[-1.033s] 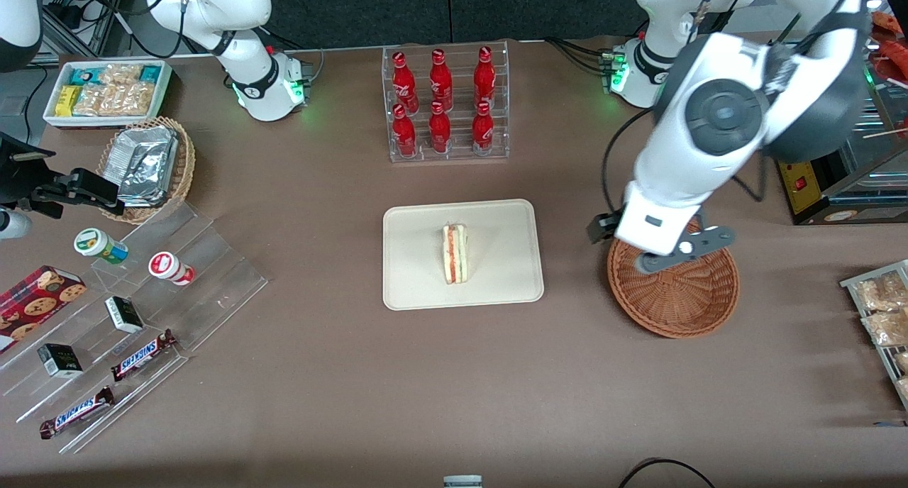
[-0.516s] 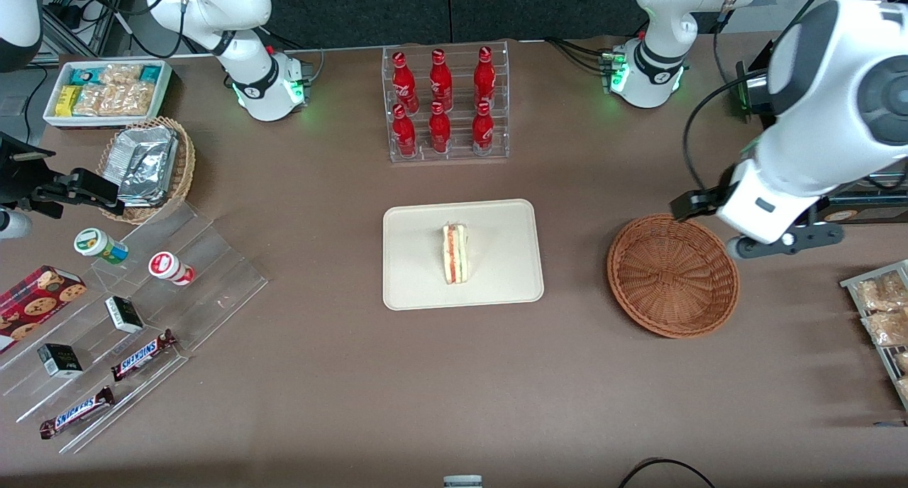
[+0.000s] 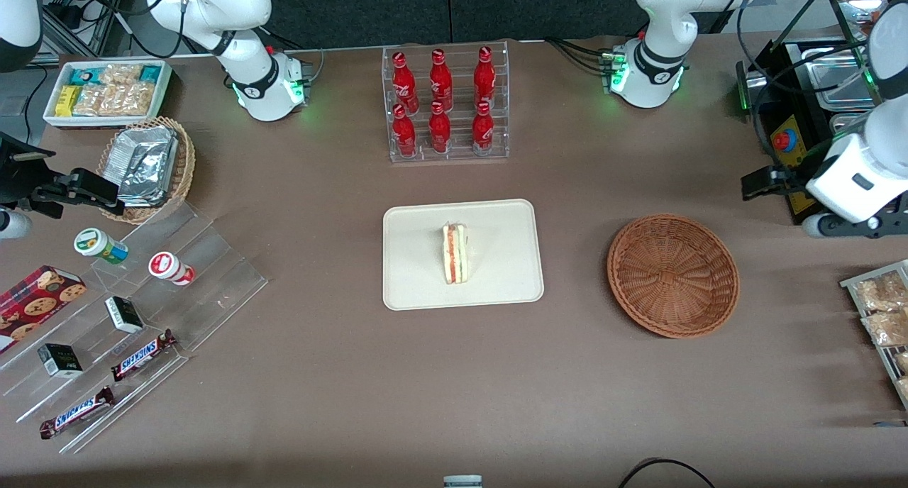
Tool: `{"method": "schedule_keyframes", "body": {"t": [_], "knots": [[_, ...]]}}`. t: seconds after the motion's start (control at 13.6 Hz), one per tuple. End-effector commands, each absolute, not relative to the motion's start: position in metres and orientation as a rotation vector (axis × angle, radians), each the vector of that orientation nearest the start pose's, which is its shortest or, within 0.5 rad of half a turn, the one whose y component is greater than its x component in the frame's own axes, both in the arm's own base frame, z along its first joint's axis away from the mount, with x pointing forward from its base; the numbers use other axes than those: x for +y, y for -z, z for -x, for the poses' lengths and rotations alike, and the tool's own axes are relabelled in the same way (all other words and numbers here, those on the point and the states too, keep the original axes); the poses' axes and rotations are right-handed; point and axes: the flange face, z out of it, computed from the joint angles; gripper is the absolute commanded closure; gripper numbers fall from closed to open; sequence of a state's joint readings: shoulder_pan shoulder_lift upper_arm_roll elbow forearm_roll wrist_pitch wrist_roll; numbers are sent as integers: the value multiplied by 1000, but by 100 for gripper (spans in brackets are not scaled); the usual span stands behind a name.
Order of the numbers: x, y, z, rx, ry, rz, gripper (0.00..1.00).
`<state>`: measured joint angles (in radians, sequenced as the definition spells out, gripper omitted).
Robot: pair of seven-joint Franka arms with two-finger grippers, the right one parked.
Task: Place sandwich from basket to tray
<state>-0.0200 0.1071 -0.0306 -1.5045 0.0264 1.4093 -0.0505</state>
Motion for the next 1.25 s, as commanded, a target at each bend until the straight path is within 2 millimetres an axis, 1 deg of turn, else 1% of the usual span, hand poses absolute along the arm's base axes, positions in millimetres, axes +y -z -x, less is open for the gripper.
{"method": "schedule_keyframes", "body": {"t": [0.0,0.15,0.37,0.74,0.89,1.03,1.11,1.18], "knots": [[-20,-585,-551,16,-307,3105,0],[-19,-588,-546,13,-298,3109,0],[-19,-592,-545,75,-302,3113,1],[-18,-604,-540,75,-278,3114,0],[-14,-602,-542,42,-282,3112,0],[-15,-598,-544,65,-297,3113,0],[-23,-596,-546,78,-299,3098,0],[-26,-593,-548,72,-307,3099,1]]}}
